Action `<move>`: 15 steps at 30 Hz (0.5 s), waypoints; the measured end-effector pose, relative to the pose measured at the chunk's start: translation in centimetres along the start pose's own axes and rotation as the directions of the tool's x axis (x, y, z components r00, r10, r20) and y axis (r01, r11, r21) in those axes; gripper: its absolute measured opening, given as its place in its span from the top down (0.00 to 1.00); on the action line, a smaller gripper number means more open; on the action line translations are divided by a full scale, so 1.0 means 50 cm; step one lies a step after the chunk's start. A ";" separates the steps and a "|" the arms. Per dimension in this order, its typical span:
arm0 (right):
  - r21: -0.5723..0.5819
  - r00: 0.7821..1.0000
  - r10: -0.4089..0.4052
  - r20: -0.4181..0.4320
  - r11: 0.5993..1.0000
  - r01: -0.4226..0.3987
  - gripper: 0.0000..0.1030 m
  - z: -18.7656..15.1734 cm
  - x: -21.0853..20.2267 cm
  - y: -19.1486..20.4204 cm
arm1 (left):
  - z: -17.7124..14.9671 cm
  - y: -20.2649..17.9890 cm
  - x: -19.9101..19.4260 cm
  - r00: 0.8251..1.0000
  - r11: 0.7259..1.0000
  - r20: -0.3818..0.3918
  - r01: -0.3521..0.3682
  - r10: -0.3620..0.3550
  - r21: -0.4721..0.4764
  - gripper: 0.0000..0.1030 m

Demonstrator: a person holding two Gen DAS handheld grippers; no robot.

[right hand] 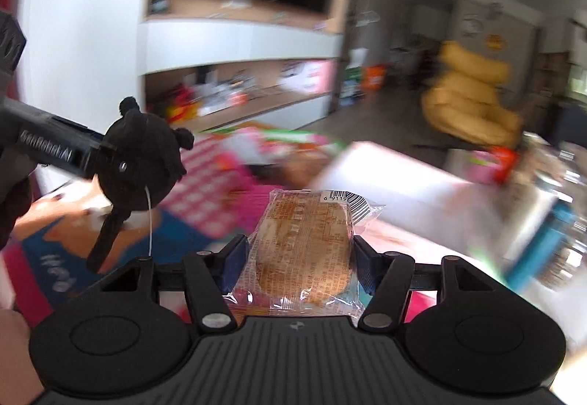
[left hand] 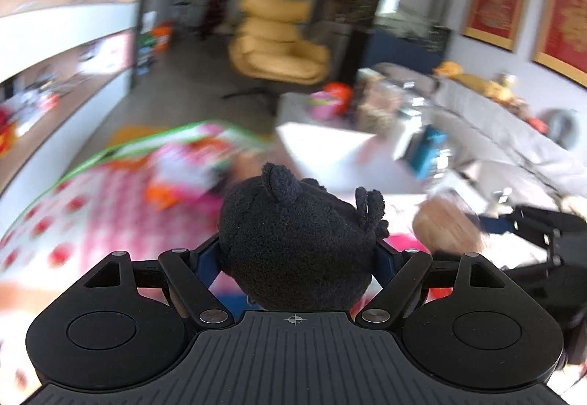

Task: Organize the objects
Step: 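Drop the plush toy into the pink box with the left tool while the right tool places the bread inside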

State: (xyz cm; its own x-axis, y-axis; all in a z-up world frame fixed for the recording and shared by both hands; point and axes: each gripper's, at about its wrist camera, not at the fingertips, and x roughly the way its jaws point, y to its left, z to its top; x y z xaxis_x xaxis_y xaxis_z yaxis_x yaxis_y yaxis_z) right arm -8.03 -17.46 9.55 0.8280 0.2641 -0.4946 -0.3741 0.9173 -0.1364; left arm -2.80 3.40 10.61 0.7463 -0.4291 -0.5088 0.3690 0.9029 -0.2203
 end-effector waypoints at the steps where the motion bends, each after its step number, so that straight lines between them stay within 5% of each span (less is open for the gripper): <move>1: 0.029 0.999 -0.036 0.016 0.999 0.036 0.41 -0.005 -0.014 -0.024 | 0.026 -0.027 0.029 1.000 0.999 0.005 0.027 -0.027 0.017 0.18; 4: 0.117 0.989 -0.137 0.053 0.985 0.130 0.41 -0.012 -0.043 -0.089 | 0.109 -0.076 0.127 0.994 0.994 0.021 0.105 -0.105 0.012 0.17; 7: 0.168 0.974 -0.208 0.086 0.967 0.192 0.41 -0.023 -0.054 -0.124 | 0.159 -0.104 0.250 0.995 0.996 0.044 0.089 -0.090 0.012 0.16; 11: 0.206 0.965 -0.246 0.085 0.952 0.225 0.41 -0.039 -0.055 -0.157 | 0.148 -0.114 0.427 0.986 0.999 -0.163 0.036 -0.032 0.023 0.16; 15: 0.215 0.966 -0.250 0.061 0.949 0.232 0.41 -0.046 -0.036 -0.181 | 0.129 -0.079 0.425 0.990 0.996 -0.109 0.081 -0.085 -0.037 0.20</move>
State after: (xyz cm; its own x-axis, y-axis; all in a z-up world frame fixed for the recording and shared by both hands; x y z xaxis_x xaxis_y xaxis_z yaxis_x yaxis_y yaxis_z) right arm -7.10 -26.92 9.68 0.9193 0.0440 -0.3911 -0.0730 0.9955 -0.0596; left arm 15.18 -9.43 6.03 0.6475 -0.4989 -0.5761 0.4073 0.8655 -0.2916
